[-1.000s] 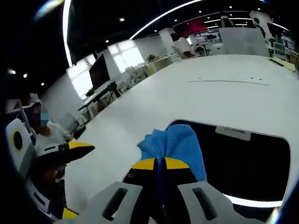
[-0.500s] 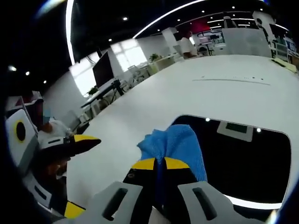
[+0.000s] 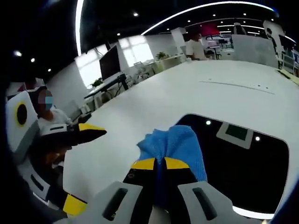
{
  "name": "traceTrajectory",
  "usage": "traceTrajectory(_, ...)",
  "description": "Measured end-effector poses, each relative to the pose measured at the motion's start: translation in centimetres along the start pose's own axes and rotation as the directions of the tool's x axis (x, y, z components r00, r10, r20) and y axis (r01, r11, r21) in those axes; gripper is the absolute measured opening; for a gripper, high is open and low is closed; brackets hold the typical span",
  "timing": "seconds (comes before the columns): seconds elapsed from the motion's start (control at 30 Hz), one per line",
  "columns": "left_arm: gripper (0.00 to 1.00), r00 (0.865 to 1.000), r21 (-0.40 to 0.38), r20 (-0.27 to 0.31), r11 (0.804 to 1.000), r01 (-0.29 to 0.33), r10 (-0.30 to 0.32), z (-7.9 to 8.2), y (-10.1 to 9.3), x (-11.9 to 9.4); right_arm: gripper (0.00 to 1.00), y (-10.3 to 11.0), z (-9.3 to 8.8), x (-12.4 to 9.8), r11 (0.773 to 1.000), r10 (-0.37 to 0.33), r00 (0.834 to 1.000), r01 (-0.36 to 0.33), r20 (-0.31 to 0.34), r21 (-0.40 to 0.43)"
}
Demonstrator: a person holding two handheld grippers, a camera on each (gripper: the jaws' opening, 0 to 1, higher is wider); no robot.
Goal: Wipe the mirror surface with the cleaning cloth until all visible marks leave the cleaned area.
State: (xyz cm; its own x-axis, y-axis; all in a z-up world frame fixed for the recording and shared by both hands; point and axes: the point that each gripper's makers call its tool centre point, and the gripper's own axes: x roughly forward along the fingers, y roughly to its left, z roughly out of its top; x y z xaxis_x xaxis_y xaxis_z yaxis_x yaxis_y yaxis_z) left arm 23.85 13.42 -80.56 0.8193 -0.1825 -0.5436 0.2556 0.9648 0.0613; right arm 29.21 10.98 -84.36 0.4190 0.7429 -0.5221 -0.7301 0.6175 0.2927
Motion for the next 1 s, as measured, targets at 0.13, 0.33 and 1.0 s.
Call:
traceTrajectory(0.13, 0.8, 1.0, 0.001, 0.0, 1.0, -0.001, 0.001, 0.0, 0.0, 0.0, 0.02, 0.0, 0.0, 0.0, 1.0, 0.001, 1.0, -0.001, -0.006, -0.007)
traceTrajectory(0.33, 0.8, 1.0, 0.0, 0.001, 1.0, -0.004, 0.004, 0.0, 0.1, -0.1, 0.04, 0.4, 0.3, -0.3, 0.998, 0.014, 1.0, -0.015, -0.016, -0.066)
traceTrajectory(1.0, 0.78, 1.0, 0.008, -0.013, 1.0, -0.006, 0.006, -0.3, 0.1, -0.1, 0.11, 1.4, -0.6, -0.9, 0.975, 0.009, 0.998, -0.024, -0.067, -0.223)
